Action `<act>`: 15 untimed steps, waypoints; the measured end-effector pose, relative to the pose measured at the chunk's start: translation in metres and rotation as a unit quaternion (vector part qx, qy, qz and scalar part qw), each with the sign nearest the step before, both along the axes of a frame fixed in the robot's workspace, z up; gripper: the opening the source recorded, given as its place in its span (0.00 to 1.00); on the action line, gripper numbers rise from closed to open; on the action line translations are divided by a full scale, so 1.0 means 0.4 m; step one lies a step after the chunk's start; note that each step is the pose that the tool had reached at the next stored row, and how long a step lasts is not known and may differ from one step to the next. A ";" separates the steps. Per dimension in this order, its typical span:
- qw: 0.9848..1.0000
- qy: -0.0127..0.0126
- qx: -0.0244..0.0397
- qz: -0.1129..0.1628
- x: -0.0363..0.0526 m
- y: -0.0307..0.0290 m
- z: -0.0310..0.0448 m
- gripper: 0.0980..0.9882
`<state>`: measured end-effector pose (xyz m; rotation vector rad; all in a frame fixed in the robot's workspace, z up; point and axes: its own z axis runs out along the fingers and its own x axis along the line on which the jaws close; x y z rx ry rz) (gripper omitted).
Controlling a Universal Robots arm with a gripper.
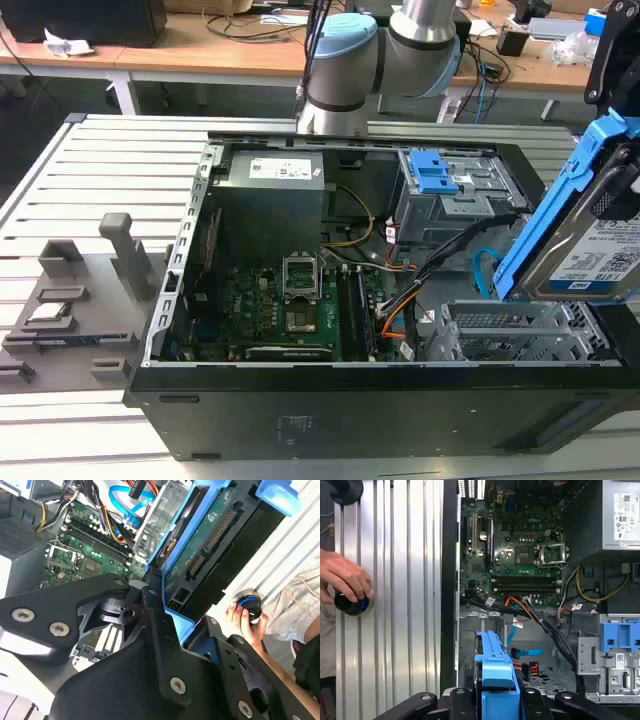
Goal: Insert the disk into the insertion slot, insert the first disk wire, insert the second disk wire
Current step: 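Insert the disk into the insertion slot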
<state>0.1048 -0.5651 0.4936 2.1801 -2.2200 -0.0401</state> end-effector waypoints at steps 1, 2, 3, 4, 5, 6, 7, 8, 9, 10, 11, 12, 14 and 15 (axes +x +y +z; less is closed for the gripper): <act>1.000 0.000 0.000 0.000 0.000 0.000 -0.010 0.30; 1.000 0.000 0.000 0.000 0.000 0.000 -0.018 0.30; 1.000 0.000 0.000 0.000 0.000 0.000 -0.025 0.30; 1.000 0.000 0.000 0.000 -0.001 0.000 -0.030 0.30; 1.000 0.000 0.000 0.000 -0.003 0.000 -0.036 0.30; 1.000 0.000 0.000 0.000 -0.006 0.001 -0.041 0.30; 1.000 0.000 0.000 0.000 -0.009 0.002 -0.045 0.30; 1.000 0.000 0.000 0.000 -0.011 0.003 -0.048 0.30; 1.000 0.000 0.000 0.000 -0.015 0.006 -0.052 0.30; 1.000 0.000 0.000 0.000 -0.017 0.007 -0.054 0.30; 1.000 0.000 0.000 0.000 -0.019 0.009 -0.058 0.30; 1.000 0.000 0.000 0.000 -0.021 0.011 -0.062 0.30; 1.000 0.000 0.000 0.000 -0.026 0.015 -0.071 0.30; 1.000 0.000 0.000 0.000 -0.027 0.016 -0.076 0.30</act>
